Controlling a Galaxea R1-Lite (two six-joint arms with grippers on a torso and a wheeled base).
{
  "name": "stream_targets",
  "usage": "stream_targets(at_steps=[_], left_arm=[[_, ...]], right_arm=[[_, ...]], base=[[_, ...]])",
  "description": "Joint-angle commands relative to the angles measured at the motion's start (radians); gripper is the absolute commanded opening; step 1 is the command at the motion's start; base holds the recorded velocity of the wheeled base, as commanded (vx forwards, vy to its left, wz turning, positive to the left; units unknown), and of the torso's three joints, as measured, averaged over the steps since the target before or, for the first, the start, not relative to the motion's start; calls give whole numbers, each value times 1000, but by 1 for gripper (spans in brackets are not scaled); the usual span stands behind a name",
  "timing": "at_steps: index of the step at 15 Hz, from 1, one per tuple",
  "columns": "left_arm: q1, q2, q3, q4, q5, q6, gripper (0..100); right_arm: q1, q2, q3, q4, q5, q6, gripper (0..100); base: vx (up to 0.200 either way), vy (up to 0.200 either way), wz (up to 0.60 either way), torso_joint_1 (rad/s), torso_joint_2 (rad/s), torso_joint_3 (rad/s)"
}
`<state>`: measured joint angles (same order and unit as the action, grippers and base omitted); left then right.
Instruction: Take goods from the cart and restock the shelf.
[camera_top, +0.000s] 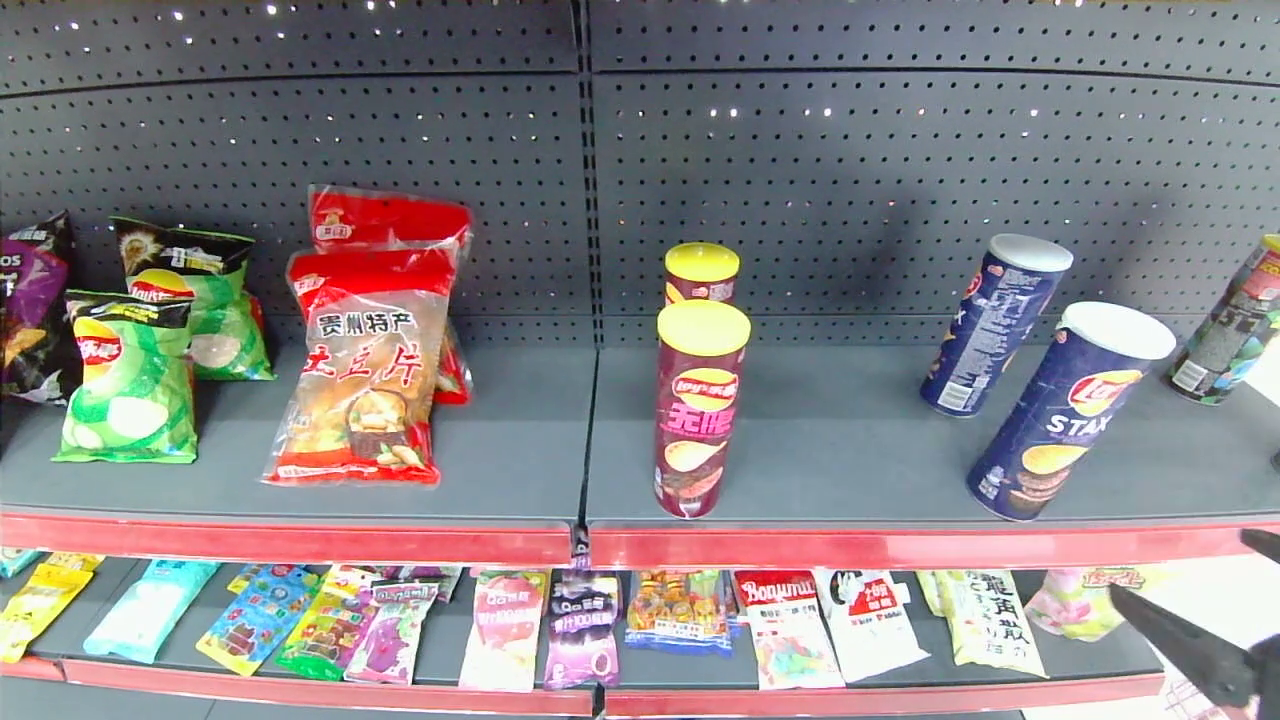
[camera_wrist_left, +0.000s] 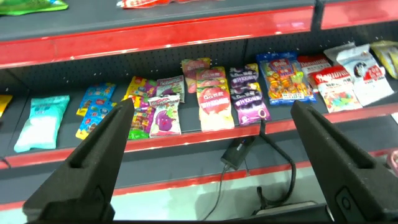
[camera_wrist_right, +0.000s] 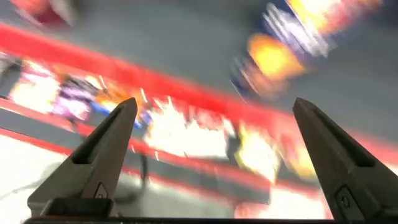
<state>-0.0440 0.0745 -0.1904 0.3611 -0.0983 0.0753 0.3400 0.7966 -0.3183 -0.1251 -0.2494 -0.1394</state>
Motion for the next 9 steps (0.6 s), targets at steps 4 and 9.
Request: stream_targets(at_steps=[4, 9], left_arm=[[1, -1, 0, -2, -27, 9, 100], [1, -1, 2, -2, -27, 0, 100]], right_arm=[[-185, -545, 10, 390, -24, 52, 100], [-214, -698, 117, 432, -11, 46, 100]], base=[[0, 0, 0, 0, 0, 0], [0, 0, 0, 0, 0, 0]])
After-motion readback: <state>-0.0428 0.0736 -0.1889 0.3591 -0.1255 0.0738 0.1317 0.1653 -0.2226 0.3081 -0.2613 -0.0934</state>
